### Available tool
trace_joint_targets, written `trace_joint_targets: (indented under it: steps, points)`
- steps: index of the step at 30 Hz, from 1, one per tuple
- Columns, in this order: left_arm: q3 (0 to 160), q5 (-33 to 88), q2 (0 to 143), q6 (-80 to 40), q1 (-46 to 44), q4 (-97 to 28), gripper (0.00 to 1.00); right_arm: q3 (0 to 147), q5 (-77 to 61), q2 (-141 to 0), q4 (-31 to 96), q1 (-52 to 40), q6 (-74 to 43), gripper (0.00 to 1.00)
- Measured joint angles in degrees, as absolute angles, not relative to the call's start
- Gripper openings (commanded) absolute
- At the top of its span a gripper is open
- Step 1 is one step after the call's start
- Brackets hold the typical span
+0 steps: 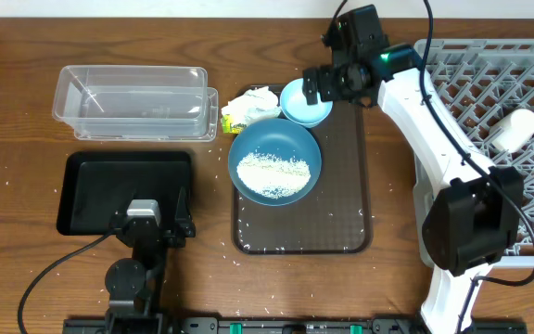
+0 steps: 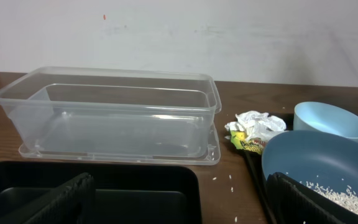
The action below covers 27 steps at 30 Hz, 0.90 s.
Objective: Sort waste into correct bins and load items into the dishwasher rack
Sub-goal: 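Move the right gripper over the small light blue bowl on the tray, then grasp the light blue bowl rim with the right gripper and lift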
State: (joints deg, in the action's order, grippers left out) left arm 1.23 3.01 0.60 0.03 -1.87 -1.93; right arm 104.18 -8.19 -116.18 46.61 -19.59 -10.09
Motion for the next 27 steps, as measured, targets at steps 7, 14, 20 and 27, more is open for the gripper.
trace_joint_targets:
  steps: [7, 14, 20, 27]
  points:
    - [1.23, 3.01, 0.58, 0.03, -1.87, -1.93, 0.9, 104.18, -7.2, -118.93, 36.62, -23.75, -10.22, 0.85]
    - [1.23, 3.03, 0.6, 0.03, -1.87, -1.93, 0.91, 104.18, -0.62, -125.47, 29.26, -29.28, -14.92, 0.79]
    - [1.23, 3.03, 0.6, 0.03, -1.87, -1.93, 0.91, 104.16, 4.86, -128.73, 27.99, -32.1, -17.85, 0.74]
    - [1.23, 3.01, 0.6, 0.03, -1.87, -1.93, 0.91, 104.16, 9.69, -131.39, 28.01, -33.26, -19.07, 0.49]
